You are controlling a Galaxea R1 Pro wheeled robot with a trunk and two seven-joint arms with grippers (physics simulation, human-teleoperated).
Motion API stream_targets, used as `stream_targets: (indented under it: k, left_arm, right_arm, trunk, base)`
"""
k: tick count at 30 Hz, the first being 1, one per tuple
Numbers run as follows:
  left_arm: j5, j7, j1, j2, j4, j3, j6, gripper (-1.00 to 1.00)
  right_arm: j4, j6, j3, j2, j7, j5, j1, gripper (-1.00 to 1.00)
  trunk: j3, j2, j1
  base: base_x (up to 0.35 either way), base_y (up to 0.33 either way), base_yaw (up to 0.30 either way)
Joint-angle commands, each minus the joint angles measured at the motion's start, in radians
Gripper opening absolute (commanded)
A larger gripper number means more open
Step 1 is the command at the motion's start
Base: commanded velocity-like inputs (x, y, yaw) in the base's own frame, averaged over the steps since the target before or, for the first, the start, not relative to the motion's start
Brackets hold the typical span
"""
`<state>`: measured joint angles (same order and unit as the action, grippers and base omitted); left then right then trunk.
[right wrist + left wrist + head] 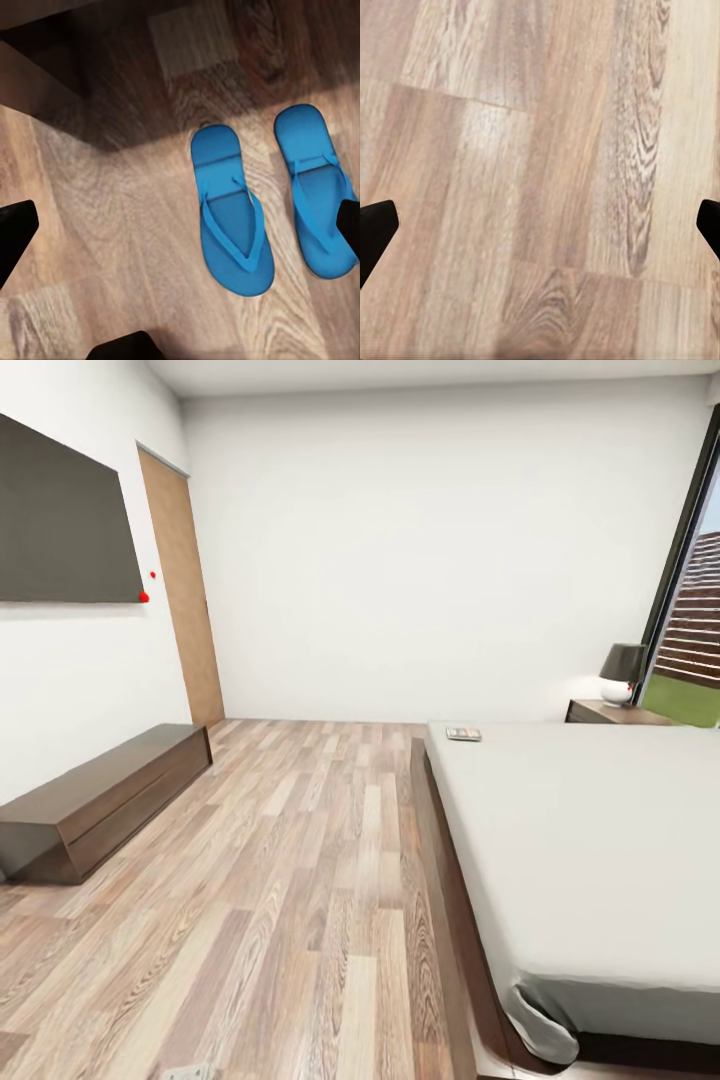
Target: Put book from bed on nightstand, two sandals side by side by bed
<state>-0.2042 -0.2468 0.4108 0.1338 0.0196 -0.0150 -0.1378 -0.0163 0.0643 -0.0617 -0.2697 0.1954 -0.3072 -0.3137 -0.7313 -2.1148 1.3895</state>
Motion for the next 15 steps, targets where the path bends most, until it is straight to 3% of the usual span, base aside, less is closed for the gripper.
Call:
stream_targets:
  k: [1,8,15]
  left_arm:
    - [-0.008,-0.004,0.0,0.001,-0.001,-0.002,-0.003,1.0]
    - [-0.007,-0.003,-0.001,0.0,-0.001,-0.002,-0.003,1.0]
    - [-0.007,-0.003,-0.001,0.0,-0.001,-0.003,-0.003,1.0]
  right_arm:
    - [-0.002,0.003,-0.006,0.0,0.006,-0.004,-0.001,1.0]
    - [-0.002,0.003,-0.006,0.0,0.006,-0.004,-0.001,1.0]
    - [-0.003,0.002,-0.006,0.002,0.006,0.002,-0.001,1.0]
  trunk:
    - [0.002,0.007,-0.004]
    - [0.024,0.056,-0.031]
    - [0.046,0.105,-0.058]
  base:
    - [0.0,0.0,0.0]
    - [0.0,0.0,0.013]
    - [0.0,0.0,0.229]
